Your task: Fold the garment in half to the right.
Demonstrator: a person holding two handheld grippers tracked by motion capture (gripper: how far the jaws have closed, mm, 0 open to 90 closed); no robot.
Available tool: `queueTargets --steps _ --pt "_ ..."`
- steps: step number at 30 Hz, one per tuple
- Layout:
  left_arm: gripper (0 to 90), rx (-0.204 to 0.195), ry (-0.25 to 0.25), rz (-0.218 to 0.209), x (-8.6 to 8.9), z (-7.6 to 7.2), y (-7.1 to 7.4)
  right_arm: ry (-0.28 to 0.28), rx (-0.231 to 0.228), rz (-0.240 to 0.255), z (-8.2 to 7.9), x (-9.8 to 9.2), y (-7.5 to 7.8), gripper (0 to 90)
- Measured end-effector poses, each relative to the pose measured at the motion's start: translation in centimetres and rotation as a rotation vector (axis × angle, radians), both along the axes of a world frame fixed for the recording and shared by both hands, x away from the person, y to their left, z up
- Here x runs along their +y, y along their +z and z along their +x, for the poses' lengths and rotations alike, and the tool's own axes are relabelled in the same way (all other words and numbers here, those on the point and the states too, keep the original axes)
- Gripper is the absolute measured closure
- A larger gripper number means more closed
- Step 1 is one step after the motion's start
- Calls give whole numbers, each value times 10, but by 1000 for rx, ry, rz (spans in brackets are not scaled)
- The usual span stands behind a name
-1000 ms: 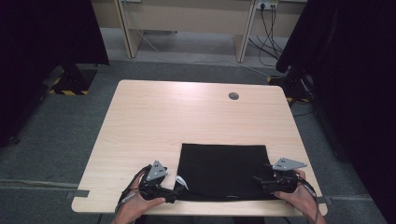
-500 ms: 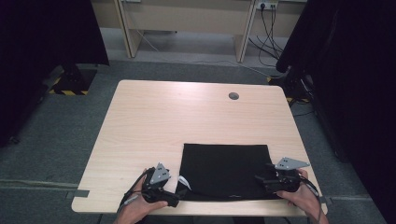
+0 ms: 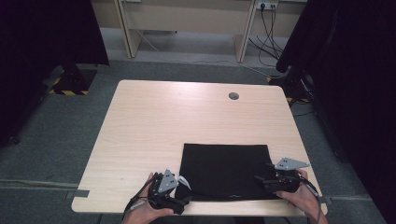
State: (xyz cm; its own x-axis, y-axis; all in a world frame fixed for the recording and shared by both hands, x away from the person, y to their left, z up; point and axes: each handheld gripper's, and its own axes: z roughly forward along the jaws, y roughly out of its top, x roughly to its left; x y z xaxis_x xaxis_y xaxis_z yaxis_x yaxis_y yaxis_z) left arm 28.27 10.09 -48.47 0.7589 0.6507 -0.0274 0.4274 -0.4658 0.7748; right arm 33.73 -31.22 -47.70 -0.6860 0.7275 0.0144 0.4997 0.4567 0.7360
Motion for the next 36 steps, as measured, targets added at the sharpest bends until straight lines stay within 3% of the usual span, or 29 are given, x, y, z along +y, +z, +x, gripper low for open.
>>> queueTargets --steps 3,7,8,11,17,20,24,30,36 --pt "26 15 1 6 -6 3 1 -2 1 -1 0 0 0 283" --pt "34 23 19 49 -14 9 1 -1 0 -1 0 0 0 283" --pt "50 32 13 39 -15 9 1 -2 0 -1 0 0 0 283" --pt "171 21 -2 27 -15 10 3 -3 -1 -1 0 0 0 283" --pt "543 20 -58 -4 -17 10 4 -3 -1 0 -1 0 0 283" --pt "651 31 -78 -16 -18 12 5 -4 0 -1 -1 0 0 283" --pt "704 35 -87 -20 -21 14 5 -5 -1 -1 -1 -1 0 284" --pt "711 26 -103 -26 -29 12 4 -26 4 -8 -3 -9 1 284" --pt "714 21 -86 -34 -34 8 3 -45 4 -6 -10 -18 1 284"
